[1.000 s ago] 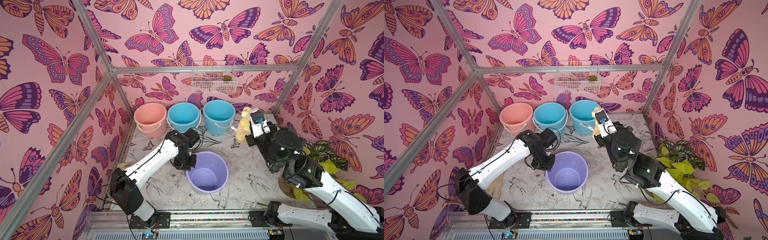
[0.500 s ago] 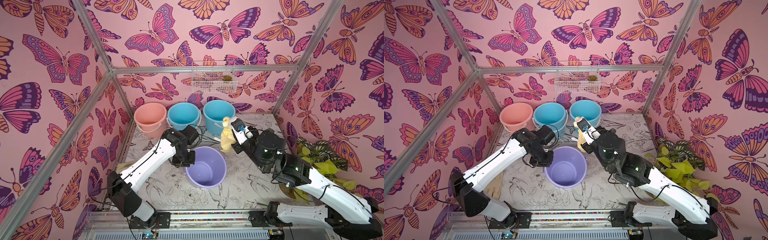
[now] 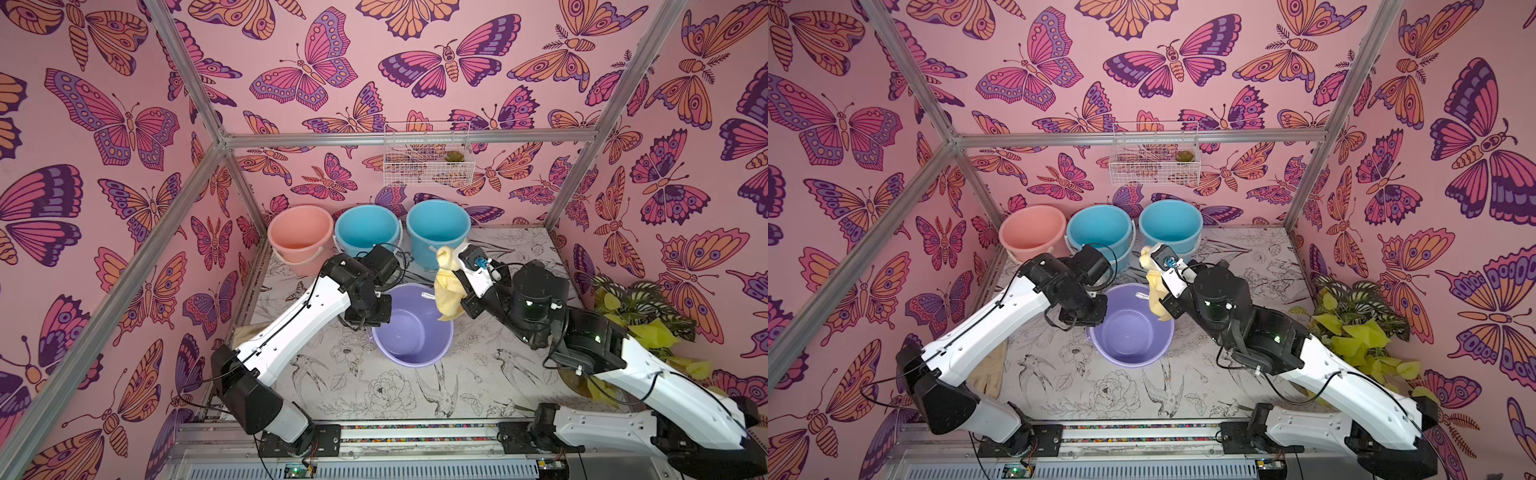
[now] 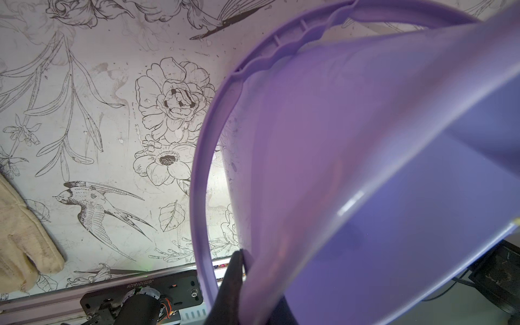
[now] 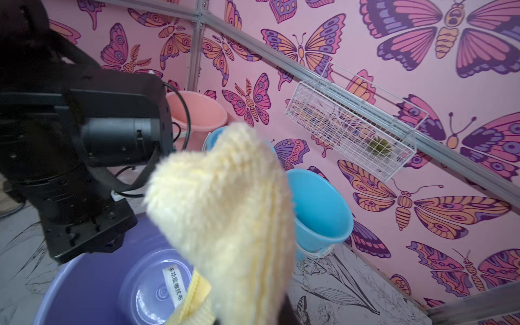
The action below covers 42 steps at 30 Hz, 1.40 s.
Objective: Wipe the inside of the bucket with a cloth
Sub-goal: Wipe the dirt from the inside of the bucket.
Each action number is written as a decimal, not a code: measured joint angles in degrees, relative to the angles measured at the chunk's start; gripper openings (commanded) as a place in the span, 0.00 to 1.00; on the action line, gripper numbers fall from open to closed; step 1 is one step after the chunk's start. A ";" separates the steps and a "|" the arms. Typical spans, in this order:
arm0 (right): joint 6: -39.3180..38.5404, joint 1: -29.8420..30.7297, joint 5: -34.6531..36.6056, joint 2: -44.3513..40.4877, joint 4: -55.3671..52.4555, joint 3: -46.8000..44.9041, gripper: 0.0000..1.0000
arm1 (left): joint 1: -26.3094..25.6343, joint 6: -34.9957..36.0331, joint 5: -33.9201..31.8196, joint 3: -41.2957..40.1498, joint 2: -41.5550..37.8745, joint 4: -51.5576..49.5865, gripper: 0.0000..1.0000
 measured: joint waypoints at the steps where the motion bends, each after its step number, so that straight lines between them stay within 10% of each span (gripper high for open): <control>1: 0.52 0.00 -1.64 0.31 -0.33 0.04 0.00 | 0.00 0.13 0.00 -0.11 -0.33 0.44 0.00; 18: 4.48 0.00 -14.27 5.53 2.12 -10.99 0.00 | -0.04 0.22 1.88 -3.28 -1.20 3.78 0.00; 42: -44.81 -6.86 -36.37 29.38 6.03 -16.59 0.00 | -1.88 3.50 3.34 -8.90 -2.86 8.02 0.00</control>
